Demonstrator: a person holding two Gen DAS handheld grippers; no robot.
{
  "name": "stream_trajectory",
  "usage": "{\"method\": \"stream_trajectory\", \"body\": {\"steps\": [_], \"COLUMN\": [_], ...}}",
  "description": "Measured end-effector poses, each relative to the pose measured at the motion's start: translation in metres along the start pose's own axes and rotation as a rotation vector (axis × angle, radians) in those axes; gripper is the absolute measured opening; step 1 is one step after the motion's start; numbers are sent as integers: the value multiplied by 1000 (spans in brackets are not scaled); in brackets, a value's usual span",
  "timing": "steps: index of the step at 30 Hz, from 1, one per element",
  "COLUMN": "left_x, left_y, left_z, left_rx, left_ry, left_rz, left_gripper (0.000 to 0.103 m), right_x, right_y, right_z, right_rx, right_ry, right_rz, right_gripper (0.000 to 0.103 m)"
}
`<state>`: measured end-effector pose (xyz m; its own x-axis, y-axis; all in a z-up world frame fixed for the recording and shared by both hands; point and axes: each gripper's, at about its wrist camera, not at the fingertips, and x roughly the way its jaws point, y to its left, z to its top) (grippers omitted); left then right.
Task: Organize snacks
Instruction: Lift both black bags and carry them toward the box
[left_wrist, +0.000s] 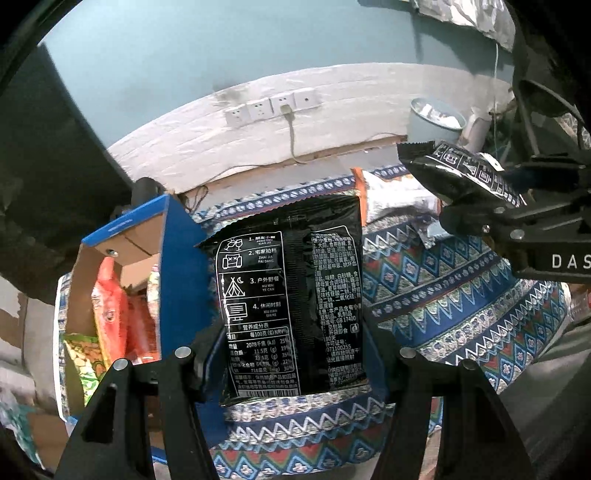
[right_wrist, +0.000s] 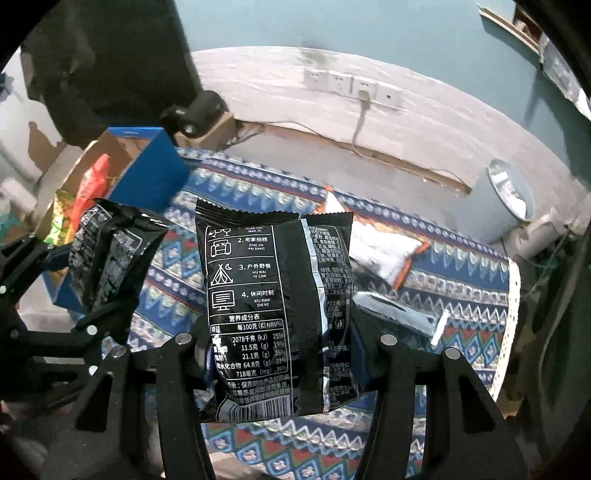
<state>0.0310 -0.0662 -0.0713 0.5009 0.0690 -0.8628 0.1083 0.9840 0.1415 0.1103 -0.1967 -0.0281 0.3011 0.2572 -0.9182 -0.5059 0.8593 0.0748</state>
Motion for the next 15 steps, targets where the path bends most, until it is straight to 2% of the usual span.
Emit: {"method": "stream_trajectory", "body": {"steps": [15], "left_x": [-7], "left_y": [74], "left_z": [-9], "left_rx": [-100], "left_ry": [-22], "left_rz": [40], "left_gripper": [64], "right_x": [6], "right_y": [67], "right_z": [45], "right_rx": [-90], "right_ry": [-18], "right_rz": [72], "right_gripper": [54]}}
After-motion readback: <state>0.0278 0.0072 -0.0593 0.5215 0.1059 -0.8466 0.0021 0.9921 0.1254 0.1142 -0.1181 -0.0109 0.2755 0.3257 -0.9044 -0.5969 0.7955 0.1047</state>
